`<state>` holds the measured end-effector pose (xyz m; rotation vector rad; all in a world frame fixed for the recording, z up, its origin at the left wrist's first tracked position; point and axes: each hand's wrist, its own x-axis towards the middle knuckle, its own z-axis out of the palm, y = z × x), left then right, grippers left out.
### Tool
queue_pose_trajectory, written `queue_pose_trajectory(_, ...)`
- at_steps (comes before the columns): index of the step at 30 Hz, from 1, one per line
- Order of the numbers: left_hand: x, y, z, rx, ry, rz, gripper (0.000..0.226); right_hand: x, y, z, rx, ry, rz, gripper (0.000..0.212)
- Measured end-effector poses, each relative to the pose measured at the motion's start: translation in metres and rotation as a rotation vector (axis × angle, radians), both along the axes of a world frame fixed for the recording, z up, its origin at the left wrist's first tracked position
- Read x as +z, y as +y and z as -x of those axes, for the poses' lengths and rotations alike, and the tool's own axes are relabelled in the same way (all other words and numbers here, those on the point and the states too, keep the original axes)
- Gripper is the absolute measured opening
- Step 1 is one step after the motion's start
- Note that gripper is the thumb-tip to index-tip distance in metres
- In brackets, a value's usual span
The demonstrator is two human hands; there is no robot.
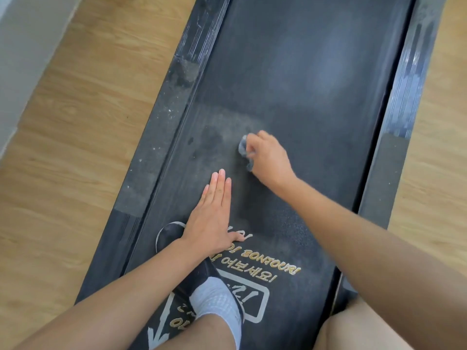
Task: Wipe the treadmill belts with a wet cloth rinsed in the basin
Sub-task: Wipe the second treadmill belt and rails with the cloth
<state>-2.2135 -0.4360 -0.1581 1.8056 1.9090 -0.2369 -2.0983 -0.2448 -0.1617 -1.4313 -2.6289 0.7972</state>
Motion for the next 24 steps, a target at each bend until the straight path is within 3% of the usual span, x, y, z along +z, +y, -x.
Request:
queue_pose_trajectory(4,-0.002,0.000,0.004,0.009,-0.056,-0.021,0.139,0.011,-0.121,-0.032,0.306,0.005,0.162,0.031)
queue_pose_trajectory(7,0.000,-0.002,0.013,0.020,-0.116,-0.023,0.141,0.007,-0.111,-0.041,0.487,-0.023,0.141,0.030)
queue_pose_trajectory(10,0.003,-0.004,0.022,0.009,-0.102,-0.028,0.143,0.004,-0.056,-0.022,0.377,-0.007,0.046,0.049)
queue_pose_trajectory(15,0.006,-0.013,0.040,0.062,-0.126,-0.009,0.142,0.003,0.071,0.026,-0.066,0.048,-0.010,0.036)
queue_pose_trajectory(17,0.006,-0.013,0.046,0.069,-0.132,-0.011,0.139,0.005,0.096,0.039,-0.152,0.051,-0.002,0.036)
queue_pose_trajectory(21,0.003,-0.015,0.051,0.054,-0.179,-0.051,0.130,0.002,0.048,0.036,-0.123,0.014,-0.015,0.028)
queue_pose_trajectory(24,0.010,-0.008,0.061,0.218,-0.287,-0.146,0.084,0.002,-0.054,0.016,0.086,0.015,0.038,0.034)
